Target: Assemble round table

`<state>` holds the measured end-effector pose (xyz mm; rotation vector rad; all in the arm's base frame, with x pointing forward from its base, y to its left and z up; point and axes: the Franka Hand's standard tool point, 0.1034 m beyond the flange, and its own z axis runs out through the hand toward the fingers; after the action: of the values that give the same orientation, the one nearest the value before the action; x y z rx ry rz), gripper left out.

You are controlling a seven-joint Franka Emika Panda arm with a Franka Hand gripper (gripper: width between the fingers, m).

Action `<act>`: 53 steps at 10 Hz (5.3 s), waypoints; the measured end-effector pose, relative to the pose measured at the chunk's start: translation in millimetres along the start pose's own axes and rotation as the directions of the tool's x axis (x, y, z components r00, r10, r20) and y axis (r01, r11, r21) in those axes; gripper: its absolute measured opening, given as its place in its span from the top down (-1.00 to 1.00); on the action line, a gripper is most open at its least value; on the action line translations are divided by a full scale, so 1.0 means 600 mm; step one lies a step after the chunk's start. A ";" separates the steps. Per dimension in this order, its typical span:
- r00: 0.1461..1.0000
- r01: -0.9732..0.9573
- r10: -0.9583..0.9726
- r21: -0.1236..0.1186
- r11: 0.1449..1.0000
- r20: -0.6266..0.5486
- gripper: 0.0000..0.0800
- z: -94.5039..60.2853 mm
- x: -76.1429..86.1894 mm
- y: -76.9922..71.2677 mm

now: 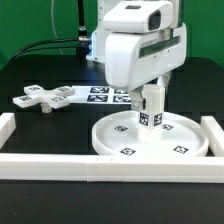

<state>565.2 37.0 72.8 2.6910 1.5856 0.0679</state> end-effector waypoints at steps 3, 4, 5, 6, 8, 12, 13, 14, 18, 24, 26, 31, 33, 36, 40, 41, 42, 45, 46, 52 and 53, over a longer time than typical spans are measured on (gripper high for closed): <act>0.966 0.256 -0.256 -0.006 0.967 0.032 -0.62 0.003 -0.001 -0.001; 0.936 0.351 -0.351 -0.003 0.936 0.041 -0.62 0.006 -0.002 -0.002; 0.895 0.445 -0.444 -0.001 0.896 0.052 -0.62 0.007 -0.002 -0.002; 0.865 0.500 -0.499 0.000 0.866 0.064 -0.62 0.007 -0.001 -0.002; 0.808 0.585 -0.584 0.007 0.811 0.073 -0.62 0.007 -0.004 -0.002; 0.737 0.672 -0.670 0.015 0.741 0.084 -0.27 0.007 -0.004 -0.002; 0.741 0.668 -0.666 0.016 0.744 0.084 -0.27 0.008 -0.001 -0.004; 0.742 0.666 -0.665 0.016 0.746 0.083 -0.02 0.008 -0.001 -0.005; 0.764 0.641 -0.640 0.014 0.767 0.084 -0.02 0.008 -0.002 -0.005; 0.989 0.138 -0.137 -0.015 0.990 0.061 -0.02 0.009 -0.005 -0.005; 0.988 -0.143 0.144 -0.021 0.990 0.049 -0.02 0.009 -0.006 -0.008; 0.899 -0.437 0.437 -0.038 0.899 0.001 -0.02 0.007 -0.001 -0.010; 0.754 -0.657 0.657 -0.007 0.754 -0.007 -0.02 0.010 -0.005 -0.012; 0.439 -0.898 0.898 0.040 0.439 -0.020 -0.02 0.011 -0.004 -0.013; 0.106 -0.993 0.994 0.059 0.106 -0.012 -0.02 0.012 -0.003 -0.016; 0.057 -0.996 0.998 0.061 0.058 -0.009 -0.02 0.011 -0.003 -0.015; 0.025 -0.998 1.000 0.063 0.026 -0.006 -0.02 0.011 -0.002 -0.015; -0.026 -0.997 1.000 0.067 -0.026 -0.001 -0.05 0.012 -0.002 -0.016; -0.025 -0.997 1.000 0.066 -0.025 0.000 -0.51 0.012 -0.002 -0.016; 0.336 -0.939 0.942 0.065 0.336 -0.010 -0.62 -0.013 -0.049 -0.045; 0.337 -0.939 0.942 0.065 0.337 -0.009 -0.62 -0.012 -0.049 -0.046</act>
Offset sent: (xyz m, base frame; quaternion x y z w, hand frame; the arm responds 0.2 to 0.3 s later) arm 0.0002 0.0064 -0.0061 0.0074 -0.0058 -0.2162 0.9763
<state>526.5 24.3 77.9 3.2043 -0.2579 0.0955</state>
